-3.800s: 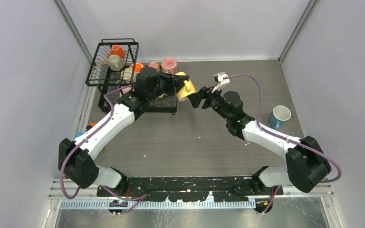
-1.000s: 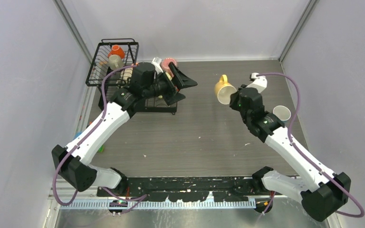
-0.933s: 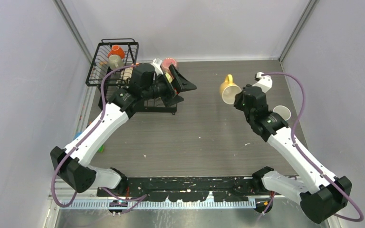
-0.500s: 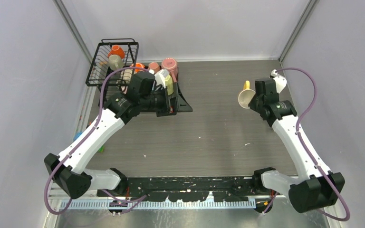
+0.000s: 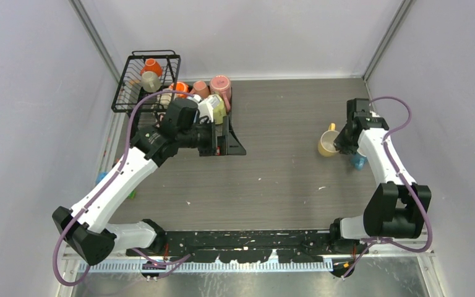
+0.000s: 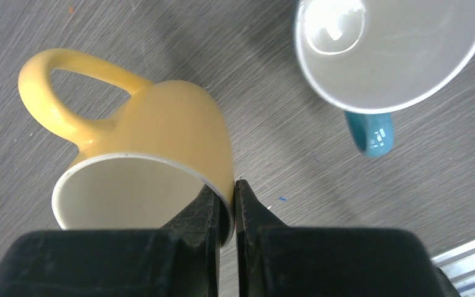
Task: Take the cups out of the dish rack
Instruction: Place the cup at the center of the board, then unload the cup from the dish rack.
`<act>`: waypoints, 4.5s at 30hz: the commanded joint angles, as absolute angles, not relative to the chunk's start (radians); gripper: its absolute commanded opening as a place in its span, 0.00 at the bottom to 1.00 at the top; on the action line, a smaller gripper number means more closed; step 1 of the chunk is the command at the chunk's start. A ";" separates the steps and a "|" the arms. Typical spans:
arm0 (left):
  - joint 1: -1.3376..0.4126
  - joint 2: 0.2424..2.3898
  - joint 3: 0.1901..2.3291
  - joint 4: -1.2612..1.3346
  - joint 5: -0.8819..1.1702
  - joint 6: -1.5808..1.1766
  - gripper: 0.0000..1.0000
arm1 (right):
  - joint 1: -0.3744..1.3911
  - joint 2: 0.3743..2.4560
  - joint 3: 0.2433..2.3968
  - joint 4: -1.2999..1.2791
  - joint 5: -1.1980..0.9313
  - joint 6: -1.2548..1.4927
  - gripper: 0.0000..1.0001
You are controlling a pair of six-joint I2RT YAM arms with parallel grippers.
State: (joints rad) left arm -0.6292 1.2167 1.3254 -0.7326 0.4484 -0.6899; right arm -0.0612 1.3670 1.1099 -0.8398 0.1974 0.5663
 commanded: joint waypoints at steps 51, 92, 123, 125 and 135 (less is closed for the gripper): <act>-0.631 1.230 1.303 -0.722 0.529 -0.641 1.00 | -0.235 1.517 1.226 -0.947 0.163 0.461 0.46; -0.580 1.504 1.468 -0.597 -0.233 -0.393 1.00 | 0.197 1.171 1.243 -0.905 0.081 0.590 1.00; -0.345 1.935 1.523 -0.269 0.110 -0.244 0.94 | 0.196 1.072 1.193 -0.814 -0.095 0.675 1.00; -0.351 1.941 1.514 -0.259 0.109 -0.261 0.93 | 0.196 1.076 1.195 -0.828 -0.091 0.666 1.00; -0.423 1.903 1.457 -0.231 0.008 -0.323 0.79 | 0.196 1.069 1.160 -0.811 -0.086 0.667 1.00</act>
State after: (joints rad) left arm -0.3950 1.9507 1.4738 -0.2932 0.0471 -0.2852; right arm 0.1936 1.0904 1.1748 -0.8448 -0.0792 0.6800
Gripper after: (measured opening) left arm 0.828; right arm 0.996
